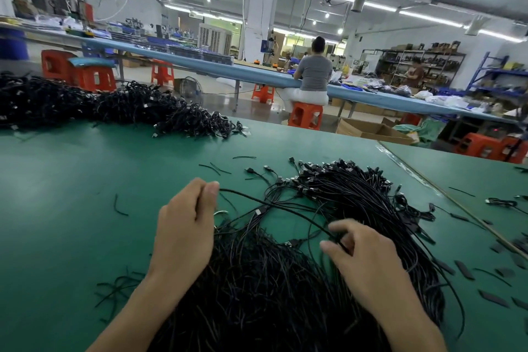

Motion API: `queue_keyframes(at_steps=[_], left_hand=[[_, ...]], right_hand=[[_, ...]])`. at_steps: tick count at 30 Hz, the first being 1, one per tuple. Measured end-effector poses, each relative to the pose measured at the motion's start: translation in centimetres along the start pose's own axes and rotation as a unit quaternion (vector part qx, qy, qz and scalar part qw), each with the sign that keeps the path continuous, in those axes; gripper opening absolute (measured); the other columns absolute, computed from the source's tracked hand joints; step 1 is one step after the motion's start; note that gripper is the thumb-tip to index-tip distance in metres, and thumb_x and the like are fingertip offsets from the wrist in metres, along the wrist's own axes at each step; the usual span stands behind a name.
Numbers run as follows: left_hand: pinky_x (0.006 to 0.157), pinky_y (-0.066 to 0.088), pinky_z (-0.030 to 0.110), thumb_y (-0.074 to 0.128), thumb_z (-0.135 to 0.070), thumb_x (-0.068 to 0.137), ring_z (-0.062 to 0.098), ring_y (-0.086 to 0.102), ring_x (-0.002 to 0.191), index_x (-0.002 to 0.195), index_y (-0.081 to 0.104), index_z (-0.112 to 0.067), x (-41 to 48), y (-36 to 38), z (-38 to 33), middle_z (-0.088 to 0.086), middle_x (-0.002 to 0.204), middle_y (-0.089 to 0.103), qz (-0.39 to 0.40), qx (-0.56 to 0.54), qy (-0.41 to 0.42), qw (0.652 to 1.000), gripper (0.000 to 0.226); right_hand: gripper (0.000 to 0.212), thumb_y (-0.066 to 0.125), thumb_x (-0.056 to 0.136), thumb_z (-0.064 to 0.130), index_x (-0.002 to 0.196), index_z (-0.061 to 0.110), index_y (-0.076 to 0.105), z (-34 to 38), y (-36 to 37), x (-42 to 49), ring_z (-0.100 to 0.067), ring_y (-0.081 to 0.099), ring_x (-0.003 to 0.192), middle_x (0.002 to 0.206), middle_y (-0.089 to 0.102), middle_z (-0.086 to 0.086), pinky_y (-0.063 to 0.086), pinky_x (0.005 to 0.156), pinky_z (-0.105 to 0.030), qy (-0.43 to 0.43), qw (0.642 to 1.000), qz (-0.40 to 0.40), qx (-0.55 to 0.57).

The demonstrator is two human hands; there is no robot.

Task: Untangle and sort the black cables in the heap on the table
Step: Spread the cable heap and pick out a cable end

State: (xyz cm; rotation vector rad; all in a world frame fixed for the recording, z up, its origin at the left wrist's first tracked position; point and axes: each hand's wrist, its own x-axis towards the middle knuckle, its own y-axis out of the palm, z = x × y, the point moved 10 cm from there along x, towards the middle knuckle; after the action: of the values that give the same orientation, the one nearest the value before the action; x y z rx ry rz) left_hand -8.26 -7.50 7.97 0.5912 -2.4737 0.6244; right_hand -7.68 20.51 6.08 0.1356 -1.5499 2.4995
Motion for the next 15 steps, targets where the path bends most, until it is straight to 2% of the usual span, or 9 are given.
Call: queue_keyframes(at_steps=[2, 4, 7, 8, 9, 10, 12, 14, 15], left_hand=[[0.043, 0.027, 0.020, 0.040, -0.037, 0.102, 0.008, 0.031, 0.042, 0.070, 0.047, -0.016, 0.5, -1.5, 0.8, -0.012, 0.050, 0.029, -0.052, -0.014, -0.019, 0.998, 0.040], [0.046, 0.026, 0.030, 0.040, -0.033, 0.104, 0.010, 0.030, 0.041, 0.071, 0.049, -0.017, 0.7, -2.2, 1.7, -0.010, 0.049, 0.029, -0.074, -0.025, -0.039, 0.996, 0.037], [0.046, 0.026, 0.031, 0.042, -0.038, 0.102, 0.008, 0.034, 0.038, 0.070, 0.054, -0.018, 0.8, -0.7, 2.1, -0.008, 0.042, 0.036, -0.005, -0.003, -0.050, 0.999, 0.039], [0.045, 0.028, 0.029, 0.043, -0.040, 0.102, 0.007, 0.034, 0.037, 0.070, 0.056, -0.019, 0.5, 0.6, 2.2, -0.010, 0.040, 0.039, 0.046, 0.011, -0.056, 0.997, 0.040], [0.045, 0.029, 0.027, 0.043, -0.043, 0.101, 0.006, 0.033, 0.036, 0.070, 0.057, -0.019, 0.0, 1.9, 2.4, -0.012, 0.039, 0.041, 0.099, 0.024, -0.066, 0.993, 0.041], [0.048, 0.031, 0.028, 0.043, -0.046, 0.100, 0.006, 0.032, 0.038, 0.071, 0.057, -0.018, -0.5, 3.0, 2.8, -0.013, 0.039, 0.041, 0.144, 0.037, -0.077, 0.986, 0.042], [0.053, 0.034, 0.031, 0.041, -0.052, 0.097, 0.010, 0.034, 0.042, 0.073, 0.056, -0.019, -1.4, 4.5, 3.3, -0.012, 0.041, 0.041, 0.196, 0.063, -0.084, 0.975, 0.044], [0.053, 0.033, 0.030, 0.038, -0.054, 0.097, 0.009, 0.036, 0.043, 0.075, 0.055, -0.026, -2.0, 5.5, 3.3, -0.014, 0.043, 0.044, 0.237, 0.093, -0.071, 0.964, 0.039], [0.053, 0.034, 0.030, 0.038, -0.055, 0.098, 0.008, 0.037, 0.043, 0.078, 0.056, -0.031, -2.4, 5.9, 3.3, -0.016, 0.045, 0.046, 0.259, 0.105, -0.063, 0.958, 0.036]], right_hand=[[0.022, 0.059, 0.092, 0.053, 0.090, 0.032, 0.063, -1.4, 1.1, -0.1, -0.007, 0.056, 0.076, 0.087, 0.056, 0.014, 0.053, 0.077, -0.035, 0.036, 0.993, 0.090, -0.064], [0.037, 0.053, 0.095, 0.055, 0.078, 0.025, 0.065, -2.4, 1.3, 0.0, -0.014, 0.055, 0.065, 0.076, 0.059, 0.006, 0.052, 0.072, -0.038, 0.070, 0.989, 0.106, -0.073], [0.033, 0.053, 0.098, 0.047, 0.076, 0.024, 0.064, -2.0, -1.5, 1.0, -0.016, 0.059, 0.059, 0.066, 0.061, 0.002, 0.056, 0.065, -0.038, 0.072, 0.997, -0.034, 0.000], [0.025, 0.058, 0.097, 0.041, 0.080, 0.023, 0.064, -1.7, -2.2, 1.4, -0.017, 0.063, 0.063, 0.071, 0.063, 0.001, 0.058, 0.068, -0.041, 0.058, 0.995, -0.070, 0.038], [0.016, 0.062, 0.095, 0.038, 0.089, 0.023, 0.065, -1.4, -2.3, 1.7, -0.018, 0.065, 0.072, 0.082, 0.066, 0.000, 0.058, 0.075, -0.042, 0.055, 0.995, -0.069, 0.055], [0.019, 0.065, 0.093, 0.038, 0.104, 0.023, 0.065, -1.2, -1.8, 1.9, -0.020, 0.065, 0.086, 0.100, 0.065, -0.003, 0.056, 0.082, -0.040, 0.066, 0.997, -0.037, 0.032], [0.063, 0.067, 0.089, 0.048, 0.140, 0.017, 0.046, -1.5, -0.3, 1.7, -0.024, 0.053, 0.116, 0.132, 0.050, -0.008, 0.048, 0.094, -0.035, 0.084, 0.990, 0.032, -0.110], [0.095, 0.067, 0.086, 0.054, 0.155, 0.013, 0.015, -0.4, -1.1, 0.9, -0.027, 0.036, 0.136, 0.150, 0.032, -0.009, 0.038, 0.107, -0.037, 0.062, 0.981, -0.023, -0.180], [0.102, 0.067, 0.085, 0.053, 0.156, 0.016, 0.004, 1.1, -1.6, 0.4, -0.024, 0.028, 0.142, 0.155, 0.024, -0.006, 0.031, 0.113, -0.036, 0.023, 0.983, -0.059, -0.173]])
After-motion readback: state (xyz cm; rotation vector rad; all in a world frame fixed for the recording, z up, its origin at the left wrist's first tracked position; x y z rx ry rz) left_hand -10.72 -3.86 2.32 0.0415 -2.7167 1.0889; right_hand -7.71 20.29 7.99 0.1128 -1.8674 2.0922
